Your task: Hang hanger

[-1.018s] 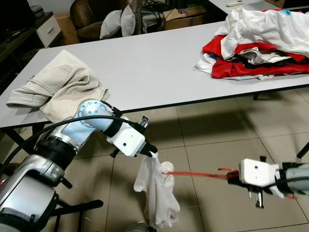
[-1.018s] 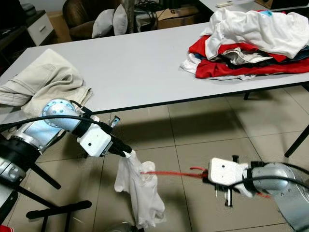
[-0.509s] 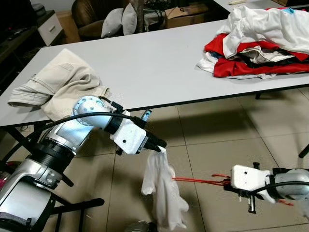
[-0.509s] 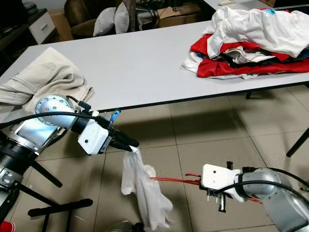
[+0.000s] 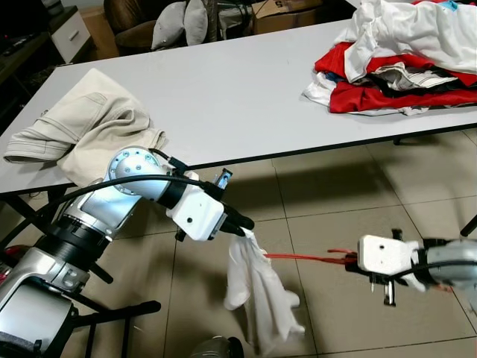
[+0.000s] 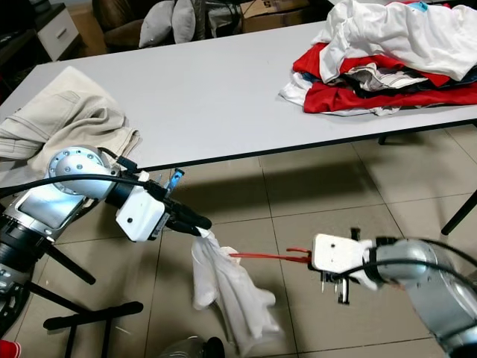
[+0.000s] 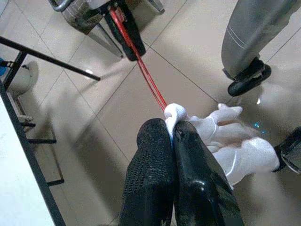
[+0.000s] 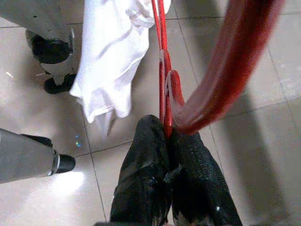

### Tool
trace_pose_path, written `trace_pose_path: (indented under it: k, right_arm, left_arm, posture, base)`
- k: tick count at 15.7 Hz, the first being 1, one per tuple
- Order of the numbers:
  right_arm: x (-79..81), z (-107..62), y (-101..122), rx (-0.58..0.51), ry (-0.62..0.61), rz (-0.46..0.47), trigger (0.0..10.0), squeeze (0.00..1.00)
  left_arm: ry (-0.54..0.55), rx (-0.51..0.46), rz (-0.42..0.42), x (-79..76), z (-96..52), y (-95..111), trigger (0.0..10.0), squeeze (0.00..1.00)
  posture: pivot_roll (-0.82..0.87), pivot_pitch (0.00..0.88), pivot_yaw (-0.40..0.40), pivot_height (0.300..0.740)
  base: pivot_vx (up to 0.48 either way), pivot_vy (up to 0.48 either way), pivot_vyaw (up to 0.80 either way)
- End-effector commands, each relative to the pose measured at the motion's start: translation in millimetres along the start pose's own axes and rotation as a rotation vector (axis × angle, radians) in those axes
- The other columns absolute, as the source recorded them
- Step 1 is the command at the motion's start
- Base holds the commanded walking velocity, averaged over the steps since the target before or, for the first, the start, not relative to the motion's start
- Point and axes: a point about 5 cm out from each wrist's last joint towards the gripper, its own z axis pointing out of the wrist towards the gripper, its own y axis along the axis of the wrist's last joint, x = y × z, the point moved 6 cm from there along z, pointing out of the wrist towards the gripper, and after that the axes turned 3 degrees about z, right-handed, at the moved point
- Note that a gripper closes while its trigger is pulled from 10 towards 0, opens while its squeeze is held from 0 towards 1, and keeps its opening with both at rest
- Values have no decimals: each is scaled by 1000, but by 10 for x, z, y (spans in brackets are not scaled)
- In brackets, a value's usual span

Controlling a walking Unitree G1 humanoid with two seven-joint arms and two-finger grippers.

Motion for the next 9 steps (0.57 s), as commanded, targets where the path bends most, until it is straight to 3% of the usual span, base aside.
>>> trace_pose_path:
  k: [1,9]
  right_arm:
    - [31,33,57,-18,44,-35,10000,0]
    - [-158,203,181,10,142,-214,10000,0]
  left_arm:
    - [14,-2,7,15,-48,24,0,0]
    - [-9,-35,50,76,29,132,0,0]
  posture:
    - [51,58,171,740]
    - [69,56,161,740]
  base:
    - [0,0,0]
    - [0,0,0]
